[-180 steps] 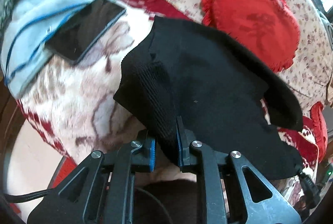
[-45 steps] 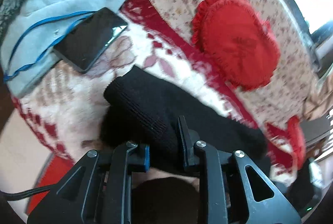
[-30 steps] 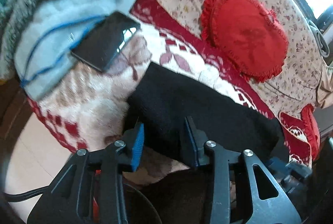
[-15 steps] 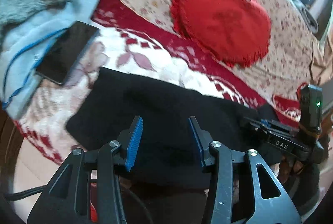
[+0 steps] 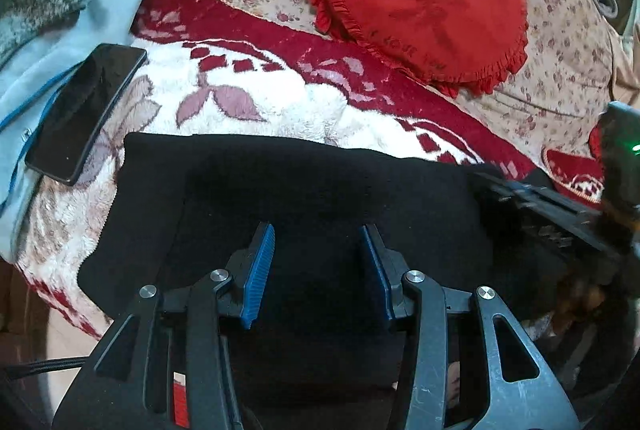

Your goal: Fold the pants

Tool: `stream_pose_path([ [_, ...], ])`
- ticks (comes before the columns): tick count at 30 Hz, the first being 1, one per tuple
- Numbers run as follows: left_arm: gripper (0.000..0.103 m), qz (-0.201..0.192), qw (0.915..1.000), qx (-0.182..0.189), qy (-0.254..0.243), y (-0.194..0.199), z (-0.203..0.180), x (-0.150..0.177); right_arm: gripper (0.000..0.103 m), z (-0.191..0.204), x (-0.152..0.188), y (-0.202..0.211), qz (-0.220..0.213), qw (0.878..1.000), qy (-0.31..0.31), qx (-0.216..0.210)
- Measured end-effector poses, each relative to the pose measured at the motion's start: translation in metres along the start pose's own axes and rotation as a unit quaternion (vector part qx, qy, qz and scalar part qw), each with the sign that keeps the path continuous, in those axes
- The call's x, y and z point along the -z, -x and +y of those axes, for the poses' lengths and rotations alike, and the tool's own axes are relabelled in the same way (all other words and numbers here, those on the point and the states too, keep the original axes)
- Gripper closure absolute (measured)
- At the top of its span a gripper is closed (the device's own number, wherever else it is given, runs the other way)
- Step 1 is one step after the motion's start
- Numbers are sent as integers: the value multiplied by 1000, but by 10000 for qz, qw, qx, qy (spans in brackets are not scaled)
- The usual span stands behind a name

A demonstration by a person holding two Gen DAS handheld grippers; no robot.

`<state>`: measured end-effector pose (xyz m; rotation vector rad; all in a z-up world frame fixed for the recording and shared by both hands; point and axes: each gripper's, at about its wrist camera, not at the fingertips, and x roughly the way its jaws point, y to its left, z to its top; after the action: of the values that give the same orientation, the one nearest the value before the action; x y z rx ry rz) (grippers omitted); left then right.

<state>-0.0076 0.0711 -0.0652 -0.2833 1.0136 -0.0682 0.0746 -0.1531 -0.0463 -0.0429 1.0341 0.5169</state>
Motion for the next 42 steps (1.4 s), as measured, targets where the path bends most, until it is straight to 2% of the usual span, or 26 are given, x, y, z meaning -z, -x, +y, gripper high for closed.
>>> stream_pose_path([
  [3, 60, 5, 9997, 196, 125, 6, 0, -3, 84, -13, 6, 33, -197, 9995, -217, -126],
  [5, 56, -73, 9995, 282, 112, 13, -5, -4, 79, -30, 20, 62, -403, 9982, -429, -143],
  [8, 47, -85, 9989, 458, 85, 16, -15, -4, 78, -69, 48, 95, -489, 9948, -777, 433],
  [14, 47, 19, 9977, 660, -156, 8, -51, -6, 77, -150, 93, 107, -198, 9761, -1859, 1104],
  [16, 47, 78, 9972, 696, -278, 3, -62, -6, 77, -172, 103, 105, -210, 9695, -2216, 1029],
  [19, 47, 245, 9961, 696, -484, -9, -80, -6, 77, -193, 108, 99, -369, 9606, -2669, 681],
  [23, 47, 349, 9953, 669, -609, -19, -95, -4, 77, -207, 98, 88, -559, 9548, -2886, 438],
  [24, 47, 372, 9951, 670, -622, -20, -97, -3, 80, -208, 95, 87, -594, 9548, -2880, 424],
  [25, 47, 394, 9950, 671, -631, -21, -98, -3, 91, -210, 94, 86, -626, 9544, -2889, 429],
  [27, 47, 420, 9948, 666, -641, -21, -101, -1, 97, -209, 93, 88, -701, 9542, -2877, 417],
  [32, 47, 447, 9947, 699, -610, -18, -100, 2, 98, -190, 109, 134, -1118, 9604, -2445, 728],
  [36, 47, 457, 9944, 718, -622, -18, -104, 5, 98, -189, 145, 182, -1324, 9552, -2501, 862],
  [38, 47, 471, 9943, 692, -655, -22, -107, 7, 98, -191, 161, 186, -1248, 9547, -2570, 835],
  [40, 47, 503, 9942, 635, -711, -25, -111, 11, 99, -197, 176, 169, -893, 9549, -2679, 919],
  [42, 47, 499, 9940, 590, -771, -25, -112, 14, 98, -205, 185, 152, -620, 9499, -2914, 945],
])
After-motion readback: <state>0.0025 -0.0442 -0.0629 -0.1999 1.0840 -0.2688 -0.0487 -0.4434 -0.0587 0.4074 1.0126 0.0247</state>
